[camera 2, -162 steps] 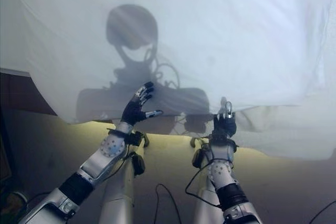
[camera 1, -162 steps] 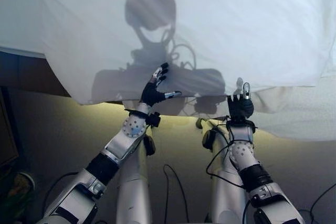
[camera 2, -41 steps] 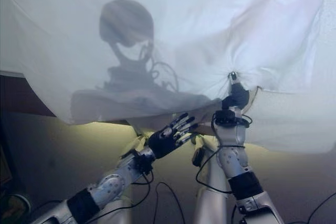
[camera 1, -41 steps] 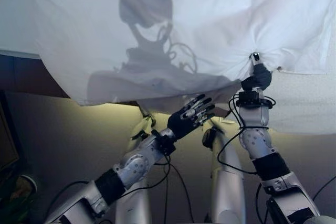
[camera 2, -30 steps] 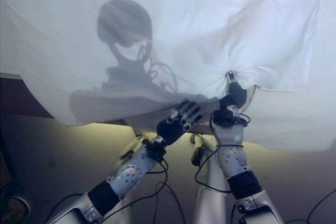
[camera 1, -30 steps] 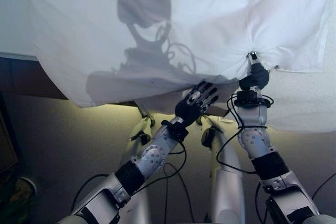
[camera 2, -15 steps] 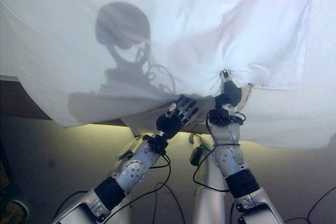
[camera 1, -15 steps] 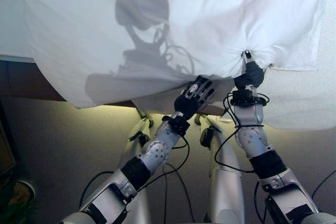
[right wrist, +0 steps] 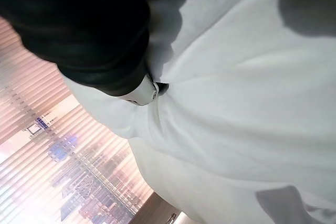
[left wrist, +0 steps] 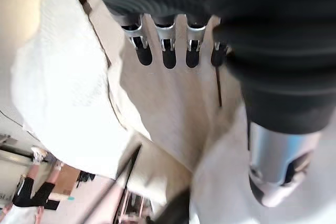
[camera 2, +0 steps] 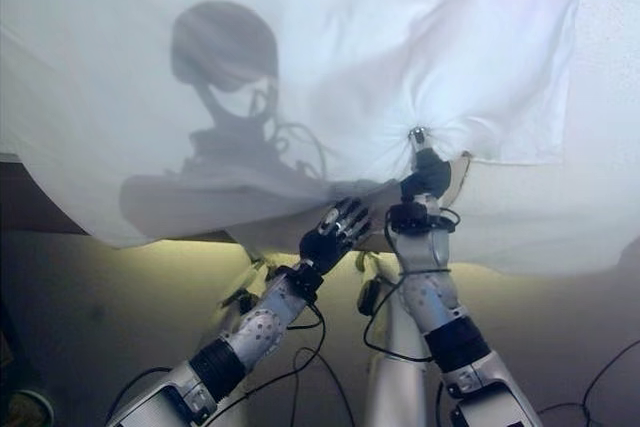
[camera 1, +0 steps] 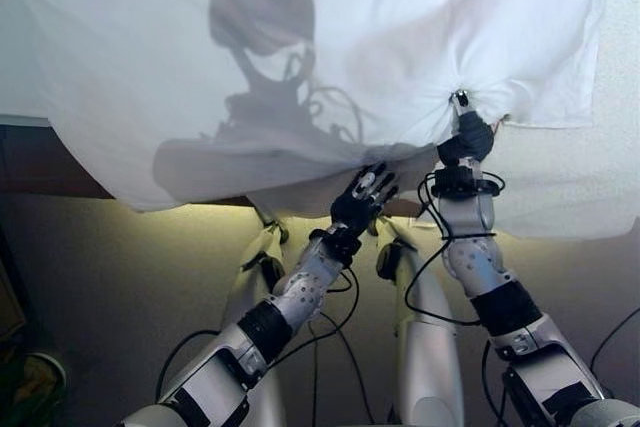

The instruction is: Make the bed

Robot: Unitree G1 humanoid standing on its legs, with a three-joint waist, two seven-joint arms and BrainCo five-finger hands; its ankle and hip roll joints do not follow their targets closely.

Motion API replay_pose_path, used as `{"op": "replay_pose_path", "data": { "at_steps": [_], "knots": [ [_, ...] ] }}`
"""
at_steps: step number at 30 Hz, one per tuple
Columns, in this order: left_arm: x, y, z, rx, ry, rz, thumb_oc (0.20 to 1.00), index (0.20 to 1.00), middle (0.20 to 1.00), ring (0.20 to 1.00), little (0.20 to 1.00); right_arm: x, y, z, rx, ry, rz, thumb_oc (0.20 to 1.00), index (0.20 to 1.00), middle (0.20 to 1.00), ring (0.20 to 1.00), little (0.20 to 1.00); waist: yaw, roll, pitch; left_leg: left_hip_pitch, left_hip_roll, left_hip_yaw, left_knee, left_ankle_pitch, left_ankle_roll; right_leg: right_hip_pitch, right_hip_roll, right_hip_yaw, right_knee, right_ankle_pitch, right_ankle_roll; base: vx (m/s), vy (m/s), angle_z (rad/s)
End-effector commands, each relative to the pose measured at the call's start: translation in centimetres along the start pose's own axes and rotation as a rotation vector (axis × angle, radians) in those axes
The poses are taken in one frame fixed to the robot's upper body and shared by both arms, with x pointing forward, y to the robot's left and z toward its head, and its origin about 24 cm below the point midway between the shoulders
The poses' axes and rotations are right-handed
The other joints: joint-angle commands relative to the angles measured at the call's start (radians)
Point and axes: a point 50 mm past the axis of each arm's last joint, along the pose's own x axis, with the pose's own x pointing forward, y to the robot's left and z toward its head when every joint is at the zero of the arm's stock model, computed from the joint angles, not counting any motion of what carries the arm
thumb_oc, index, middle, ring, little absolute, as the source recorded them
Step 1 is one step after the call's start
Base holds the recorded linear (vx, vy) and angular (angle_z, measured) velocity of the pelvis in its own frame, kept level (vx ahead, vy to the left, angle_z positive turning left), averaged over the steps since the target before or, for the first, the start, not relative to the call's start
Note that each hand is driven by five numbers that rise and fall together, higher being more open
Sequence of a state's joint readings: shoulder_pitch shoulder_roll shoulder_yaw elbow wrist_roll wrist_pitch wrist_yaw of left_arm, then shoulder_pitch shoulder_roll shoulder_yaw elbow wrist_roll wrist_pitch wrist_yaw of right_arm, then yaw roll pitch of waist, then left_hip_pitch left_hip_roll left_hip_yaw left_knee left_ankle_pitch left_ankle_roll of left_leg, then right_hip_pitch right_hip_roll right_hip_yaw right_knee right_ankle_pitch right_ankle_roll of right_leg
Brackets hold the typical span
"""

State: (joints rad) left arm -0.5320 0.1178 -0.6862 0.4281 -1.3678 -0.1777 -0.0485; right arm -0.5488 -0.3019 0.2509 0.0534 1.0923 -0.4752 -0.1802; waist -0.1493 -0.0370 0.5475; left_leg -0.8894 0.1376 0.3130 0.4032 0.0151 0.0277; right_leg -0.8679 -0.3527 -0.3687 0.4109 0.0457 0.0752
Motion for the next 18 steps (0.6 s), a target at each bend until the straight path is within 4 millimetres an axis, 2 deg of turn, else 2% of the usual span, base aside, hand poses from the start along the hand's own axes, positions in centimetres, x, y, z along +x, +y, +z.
{"op": "replay_pose_path", "data": {
  "at_steps": [1,12,16,18],
  "knots": [
    [-0.1,-1.8,-2.9,-0.045,0.081,-0.079,1.000,1.000,1.000,1.000,1.000,1.4,3.8,2.3,0.021,-0.126,0.201,0.200,0.200,0.200,0.200,0.200,0.032,-0.038,-0.027,0.075,-0.022,0.039,0.040,-0.135,-0.036,-0.018,-0.027,-0.051,-0.006,0.060,0.114,0.00,0.000,0.00],
    [0.0,-1.8,-3.0,-0.019,0.089,-0.082,1.000,1.000,1.000,1.000,1.000,1.2,3.9,2.1,0.019,-0.114,0.204,0.200,0.200,0.200,0.200,0.200,0.031,-0.044,-0.027,0.074,-0.021,0.038,0.045,-0.138,-0.034,-0.018,-0.023,-0.050,-0.003,0.058,0.113,0.00,0.000,0.00],
    [0.2,-2.3,-1.9,-0.002,0.045,-0.107,1.000,1.000,1.000,1.000,1.000,1.1,3.8,2.1,0.013,-0.119,0.200,0.200,0.200,0.200,0.200,0.200,0.027,-0.046,-0.027,0.068,-0.020,0.040,0.049,-0.139,-0.034,-0.025,-0.024,-0.046,-0.004,0.059,0.113,0.00,0.000,0.00],
    [0.5,-3.3,-0.5,-0.020,-0.013,-0.148,1.000,1.000,1.000,1.000,1.000,0.7,3.4,1.9,0.012,-0.115,0.183,0.200,0.200,0.200,0.200,0.200,0.028,-0.044,-0.027,0.066,-0.021,0.039,0.048,-0.138,-0.033,-0.029,-0.023,-0.043,-0.004,0.059,0.113,0.00,0.000,0.00]
  ]
}}
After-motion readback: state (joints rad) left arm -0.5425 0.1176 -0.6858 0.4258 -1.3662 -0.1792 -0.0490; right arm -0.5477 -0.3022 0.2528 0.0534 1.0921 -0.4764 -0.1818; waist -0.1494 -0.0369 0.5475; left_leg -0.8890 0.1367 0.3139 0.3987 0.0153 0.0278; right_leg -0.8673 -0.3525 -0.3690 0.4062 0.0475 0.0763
